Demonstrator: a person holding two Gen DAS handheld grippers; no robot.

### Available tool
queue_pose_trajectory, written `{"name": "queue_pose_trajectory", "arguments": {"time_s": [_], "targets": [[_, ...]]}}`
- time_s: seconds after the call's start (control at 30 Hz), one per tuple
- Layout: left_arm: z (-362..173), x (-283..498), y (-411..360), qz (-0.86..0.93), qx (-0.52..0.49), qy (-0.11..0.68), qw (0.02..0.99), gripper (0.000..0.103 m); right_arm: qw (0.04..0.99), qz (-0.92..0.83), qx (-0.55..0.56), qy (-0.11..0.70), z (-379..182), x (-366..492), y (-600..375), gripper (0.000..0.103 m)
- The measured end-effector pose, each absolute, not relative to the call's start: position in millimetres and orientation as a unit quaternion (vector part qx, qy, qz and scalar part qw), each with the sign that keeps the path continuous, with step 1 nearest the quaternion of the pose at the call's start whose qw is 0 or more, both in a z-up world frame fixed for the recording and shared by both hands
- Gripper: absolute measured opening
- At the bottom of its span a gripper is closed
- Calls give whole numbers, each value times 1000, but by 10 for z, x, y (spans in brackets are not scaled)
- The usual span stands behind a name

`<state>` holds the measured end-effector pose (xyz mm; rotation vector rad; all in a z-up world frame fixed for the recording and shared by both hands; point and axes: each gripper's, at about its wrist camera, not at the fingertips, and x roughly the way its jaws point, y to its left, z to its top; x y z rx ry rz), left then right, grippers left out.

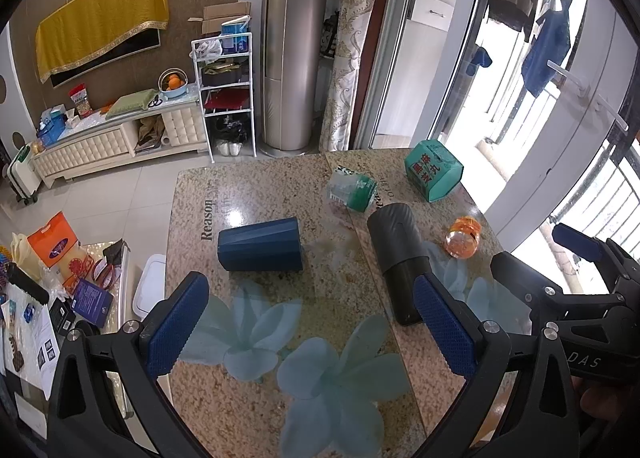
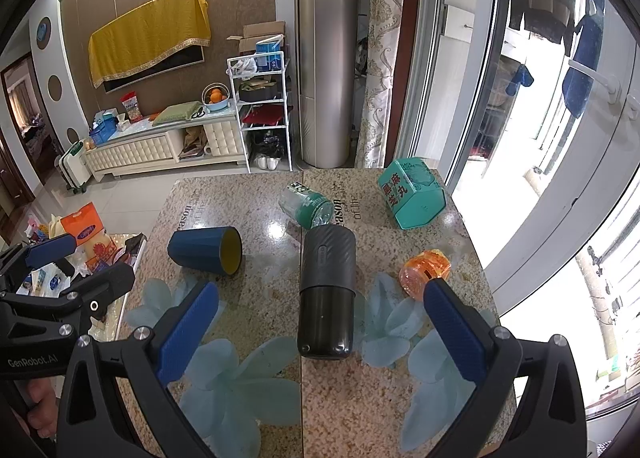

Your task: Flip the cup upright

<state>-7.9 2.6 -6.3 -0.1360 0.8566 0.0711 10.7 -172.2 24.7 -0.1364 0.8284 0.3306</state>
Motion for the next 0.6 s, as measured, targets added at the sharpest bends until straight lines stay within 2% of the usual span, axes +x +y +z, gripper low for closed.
{"name": "queue_pose_trajectory", "arguments": {"time_s": [0.6], "targets": [[-105, 88, -252, -2, -39, 433, 900, 103, 886, 150, -48, 436, 138, 35, -2034, 103]]}}
